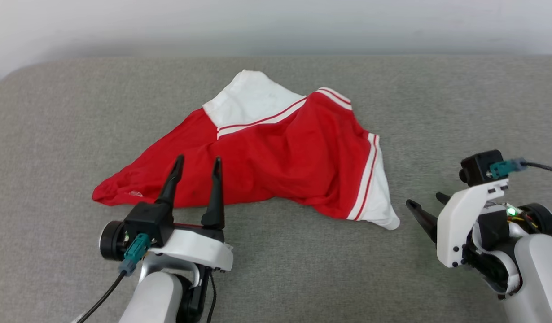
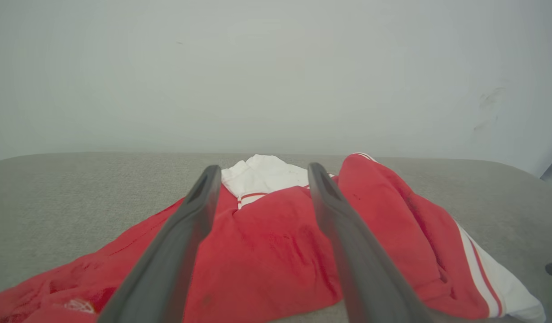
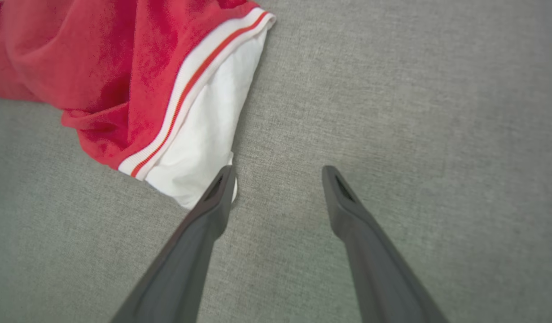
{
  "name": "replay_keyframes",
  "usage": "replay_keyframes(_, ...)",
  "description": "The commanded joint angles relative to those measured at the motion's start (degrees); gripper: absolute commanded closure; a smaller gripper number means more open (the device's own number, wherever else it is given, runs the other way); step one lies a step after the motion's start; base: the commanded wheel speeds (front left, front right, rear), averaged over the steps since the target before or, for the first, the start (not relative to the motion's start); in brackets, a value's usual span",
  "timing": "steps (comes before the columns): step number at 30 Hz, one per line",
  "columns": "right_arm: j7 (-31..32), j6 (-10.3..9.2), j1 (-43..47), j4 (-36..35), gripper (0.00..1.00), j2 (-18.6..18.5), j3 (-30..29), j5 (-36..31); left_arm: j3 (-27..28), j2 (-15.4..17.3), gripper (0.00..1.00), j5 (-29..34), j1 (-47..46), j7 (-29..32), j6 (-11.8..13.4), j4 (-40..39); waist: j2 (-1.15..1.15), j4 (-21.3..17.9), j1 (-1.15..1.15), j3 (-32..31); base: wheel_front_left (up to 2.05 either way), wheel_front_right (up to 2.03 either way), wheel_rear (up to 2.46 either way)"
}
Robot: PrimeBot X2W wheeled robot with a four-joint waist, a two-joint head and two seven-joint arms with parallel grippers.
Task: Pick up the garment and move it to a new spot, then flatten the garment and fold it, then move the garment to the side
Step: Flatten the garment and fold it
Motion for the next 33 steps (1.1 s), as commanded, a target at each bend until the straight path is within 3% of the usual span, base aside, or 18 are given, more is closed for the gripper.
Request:
replay_keyframes(1, 3.26, -0.02, -1.89, -0.54, 0.00, -1.26, 1.38, 0.77, -0.63, -0.36, 0.00, 0.46, -1.56, -0.37, -0.44, 0.09, 0.00, 2.28, 0.00, 2.57, 0.00, 0.00, 0.00)
replay_keyframes(8, 10.61, -0.02, -4.36, 1.42, 0.00, -2.40, 4.67, 3.36, -2.09, -1.82, 0.00, 0.03, -4.62, -1.27, -1.12, 1.30, 0.00, 6.10, 0.00, 6.18, 0.00, 0.00, 0.00)
replay_keyframes(14, 15.21, -0.02, -3.04, 5.87, 0.00, -2.52, 6.54, 3.79, -1.91, -2.19, 0.00, -0.41, -5.00, -1.79, -1.19, 2.69, 0.00, 7.06, 0.00, 6.49, 0.00, 0.00, 0.00)
replay_keyframes(15, 15.59, -0.02, -2.77, 6.11, 0.30, -2.37, 6.78, 4.25, -1.84, -2.20, 0.00, -0.42, -4.91, -1.87, -1.22, 2.92, 0.00, 7.04, 0.00, 6.28, 0.00, 0.00, 0.00)
replay_keyframes(16, 15.55, -0.02, -2.80, 5.94, 0.69, -2.64, 7.22, 4.07, -1.74, -2.17, 0.00, -0.43, -4.76, -1.89, -1.20, 3.12, 0.00, 6.94, 0.00, 6.05, 0.00, 0.00, 0.00)
replay_keyframes(17, 14.89, -0.02, -3.02, 5.56, 1.00, -2.84, 7.22, 4.09, -1.62, -2.04, 0.00, -0.41, -4.53, -1.92, -1.14, 3.38, 0.00, 6.76, 0.00, 5.72, 0.00, 0.00, 0.00)
replay_keyframes(27, 5.65, -0.02, -4.26, -0.11, 1.00, -5.11, 6.08, 1.80, -0.67, -0.93, 0.00, -0.54, -1.71, -2.10, -0.52, 4.53, 0.00, 3.81, 0.00, -0.01, 0.00, 0.00, 0.00)
replay_keyframes(33, 2.14, -0.03, -0.77, -4.79, 1.00, -5.88, -0.72, -1.45, -0.26, 0.12, 0.00, -0.99, 1.10, -1.52, 0.15, 3.96, 0.00, 1.17, 0.00, -4.05, 0.00, 0.00, 0.00)
